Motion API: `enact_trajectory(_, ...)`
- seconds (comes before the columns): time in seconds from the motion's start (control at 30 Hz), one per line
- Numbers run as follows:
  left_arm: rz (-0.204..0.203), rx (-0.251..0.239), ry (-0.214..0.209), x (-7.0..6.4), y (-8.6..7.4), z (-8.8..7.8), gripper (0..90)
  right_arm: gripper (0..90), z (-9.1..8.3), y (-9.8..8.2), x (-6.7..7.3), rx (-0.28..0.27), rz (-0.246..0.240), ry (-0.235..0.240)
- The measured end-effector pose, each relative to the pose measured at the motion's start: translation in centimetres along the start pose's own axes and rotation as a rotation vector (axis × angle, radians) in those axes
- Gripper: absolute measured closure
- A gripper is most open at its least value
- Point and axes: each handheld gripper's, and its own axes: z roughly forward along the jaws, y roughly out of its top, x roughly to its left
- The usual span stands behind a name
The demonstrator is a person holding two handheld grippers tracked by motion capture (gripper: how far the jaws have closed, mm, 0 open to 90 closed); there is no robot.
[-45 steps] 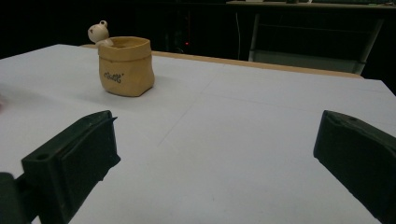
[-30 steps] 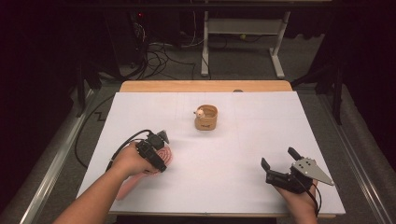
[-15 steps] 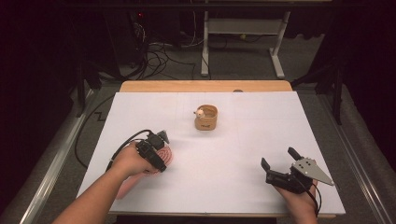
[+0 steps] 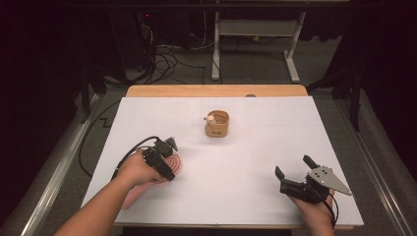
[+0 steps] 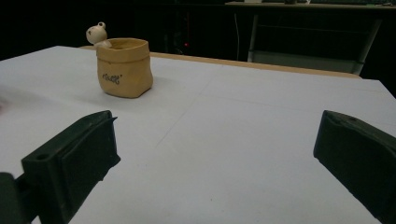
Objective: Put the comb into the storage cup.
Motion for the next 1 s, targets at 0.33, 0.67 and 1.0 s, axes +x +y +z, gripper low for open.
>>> enact_trajectory(0.33, 0.007, -0.004, -0.003, 0.1, -0.1, -0.1, 20.1, 0.2, 0.0, 0.0, 0.0, 0.0, 0.0, 0.0)
enact_trajectory(0.67, 0.011, -0.017, -0.009, 0.1, -0.3, -0.4, 20.1, 0.2, 0.0, 0.0, -0.1, 0.0, -0.001, 0.0)
enact_trajectory(1.0, 0.008, -0.064, -0.021, 0.1, -0.7, -1.3, 20.2, 0.3, 0.0, 0.0, 0.0, 0.001, 0.0, 0.0)
